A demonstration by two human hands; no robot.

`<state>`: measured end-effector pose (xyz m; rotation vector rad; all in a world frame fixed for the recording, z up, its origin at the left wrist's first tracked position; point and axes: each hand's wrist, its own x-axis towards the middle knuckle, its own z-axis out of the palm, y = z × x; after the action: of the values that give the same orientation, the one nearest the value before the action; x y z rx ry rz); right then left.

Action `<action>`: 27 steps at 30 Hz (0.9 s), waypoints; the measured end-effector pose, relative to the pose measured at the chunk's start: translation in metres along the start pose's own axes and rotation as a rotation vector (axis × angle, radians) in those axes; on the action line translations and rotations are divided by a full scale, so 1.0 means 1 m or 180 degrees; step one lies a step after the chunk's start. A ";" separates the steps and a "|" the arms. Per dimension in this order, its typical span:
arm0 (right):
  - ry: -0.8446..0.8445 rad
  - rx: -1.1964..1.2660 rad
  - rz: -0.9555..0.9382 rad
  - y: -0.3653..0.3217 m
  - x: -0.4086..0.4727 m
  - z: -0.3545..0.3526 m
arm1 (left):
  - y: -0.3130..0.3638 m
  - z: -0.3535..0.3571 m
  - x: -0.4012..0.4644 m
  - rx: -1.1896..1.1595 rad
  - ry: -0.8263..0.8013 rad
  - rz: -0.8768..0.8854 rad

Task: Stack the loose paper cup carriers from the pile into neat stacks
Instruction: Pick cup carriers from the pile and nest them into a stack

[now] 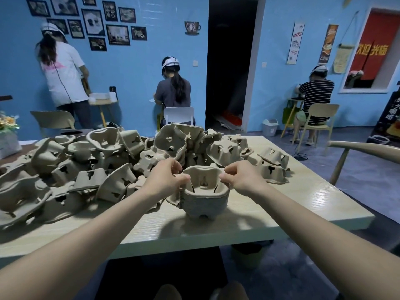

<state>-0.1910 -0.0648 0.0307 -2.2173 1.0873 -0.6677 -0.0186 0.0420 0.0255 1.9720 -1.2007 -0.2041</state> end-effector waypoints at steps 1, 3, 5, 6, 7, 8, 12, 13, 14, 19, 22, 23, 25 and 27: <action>0.0043 0.0031 -0.0024 0.001 0.000 -0.002 | 0.003 0.000 0.001 0.0136 0.0029 0.0121; 0.0187 0.0125 0.0018 0.005 0.003 -0.008 | 0.014 0.000 0.004 0.0334 0.0071 0.0371; 0.0269 0.0181 0.0082 0.011 0.006 -0.016 | 0.030 0.003 0.008 0.0394 0.0071 0.0564; 0.0300 0.0163 0.0102 0.015 0.006 -0.020 | 0.038 0.007 0.010 0.0403 0.0048 0.0630; 0.0333 0.0141 0.0125 0.020 0.007 -0.024 | 0.047 0.011 0.012 0.0406 0.0018 0.0692; 0.0362 0.0113 0.0154 0.027 0.009 -0.028 | 0.055 0.018 0.014 0.0411 -0.0021 0.0750; 0.0462 -0.0084 0.0323 0.062 0.012 -0.044 | 0.087 0.050 0.023 0.0497 -0.0206 0.0977; 0.0490 -0.0112 0.0362 0.072 0.014 -0.047 | 0.094 0.060 0.025 0.0517 -0.0264 0.1020; 0.0522 -0.0135 0.0388 0.081 0.015 -0.051 | 0.100 0.070 0.028 0.0519 -0.0314 0.1049; 0.0625 -0.0441 0.0618 0.126 0.023 -0.069 | 0.118 0.126 0.041 0.0486 -0.0479 0.0913; 0.0719 -0.0527 0.0678 0.153 0.033 -0.074 | 0.116 0.162 0.047 0.0450 -0.0611 0.0814; 0.0750 -0.0538 0.0706 0.161 0.037 -0.075 | 0.113 0.174 0.048 0.0448 -0.0651 0.0790; 0.0825 -0.0575 0.0721 0.173 0.046 -0.078 | 0.109 0.194 0.052 0.0459 -0.0698 0.0734; 0.0888 -0.0606 0.0678 0.182 0.054 -0.080 | 0.106 0.211 0.057 0.0452 -0.0698 0.0699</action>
<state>-0.3108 -0.2224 -0.0265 -2.1641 1.5607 -0.8256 -0.1658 -0.1436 -0.0262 1.9570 -1.6019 -0.2321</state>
